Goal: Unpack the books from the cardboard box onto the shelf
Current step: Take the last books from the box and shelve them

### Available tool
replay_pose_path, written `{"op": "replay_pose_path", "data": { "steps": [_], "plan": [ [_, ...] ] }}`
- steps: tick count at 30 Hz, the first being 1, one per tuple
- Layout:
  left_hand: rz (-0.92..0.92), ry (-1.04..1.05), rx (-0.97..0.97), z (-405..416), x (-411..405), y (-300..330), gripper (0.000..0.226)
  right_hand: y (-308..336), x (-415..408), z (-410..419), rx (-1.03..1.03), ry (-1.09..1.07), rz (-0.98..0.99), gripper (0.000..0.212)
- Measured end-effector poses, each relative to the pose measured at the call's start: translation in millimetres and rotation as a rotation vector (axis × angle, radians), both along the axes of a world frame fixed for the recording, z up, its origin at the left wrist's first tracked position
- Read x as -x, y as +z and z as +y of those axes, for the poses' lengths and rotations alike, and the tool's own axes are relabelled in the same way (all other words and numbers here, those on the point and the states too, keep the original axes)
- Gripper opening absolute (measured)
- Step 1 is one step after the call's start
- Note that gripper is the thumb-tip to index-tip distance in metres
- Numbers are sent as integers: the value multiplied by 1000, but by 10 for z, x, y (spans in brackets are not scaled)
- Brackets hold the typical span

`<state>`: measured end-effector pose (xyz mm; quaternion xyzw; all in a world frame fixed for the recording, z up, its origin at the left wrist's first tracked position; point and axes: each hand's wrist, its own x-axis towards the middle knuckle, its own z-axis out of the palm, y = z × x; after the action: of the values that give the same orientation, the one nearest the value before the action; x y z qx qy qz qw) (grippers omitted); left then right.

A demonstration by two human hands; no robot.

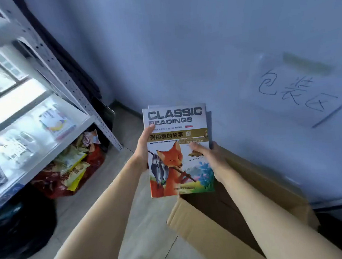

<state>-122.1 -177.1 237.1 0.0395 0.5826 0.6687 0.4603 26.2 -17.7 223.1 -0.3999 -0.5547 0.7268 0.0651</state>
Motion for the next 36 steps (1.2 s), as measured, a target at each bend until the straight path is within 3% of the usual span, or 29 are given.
{"op": "replay_pose_path", "data": {
  "steps": [8,15,18,23,31,36],
  "plan": [
    [166,164,-162,-1624,1219,1099,51,1009,1468,-1449,54,194,238,75],
    [311,262,-279,-2886,2081,1939,50,1704,2596,-2592,-19,353,381,73],
    [342,277,-369,-3303,2439,2257,49,2030,3109,-2956,-122,377,418,89],
    [465,357,-353,-3796,3106,2734,87,2526,4046,-3415,-193,458,601,62],
    [685,579,-294,-4324,4341,3333,102,3116,5677,-3839,-228,621,786,48],
    [774,693,-233,-4539,4917,3369,102,3276,6476,-3953,-320,724,806,70]
  ]
}}
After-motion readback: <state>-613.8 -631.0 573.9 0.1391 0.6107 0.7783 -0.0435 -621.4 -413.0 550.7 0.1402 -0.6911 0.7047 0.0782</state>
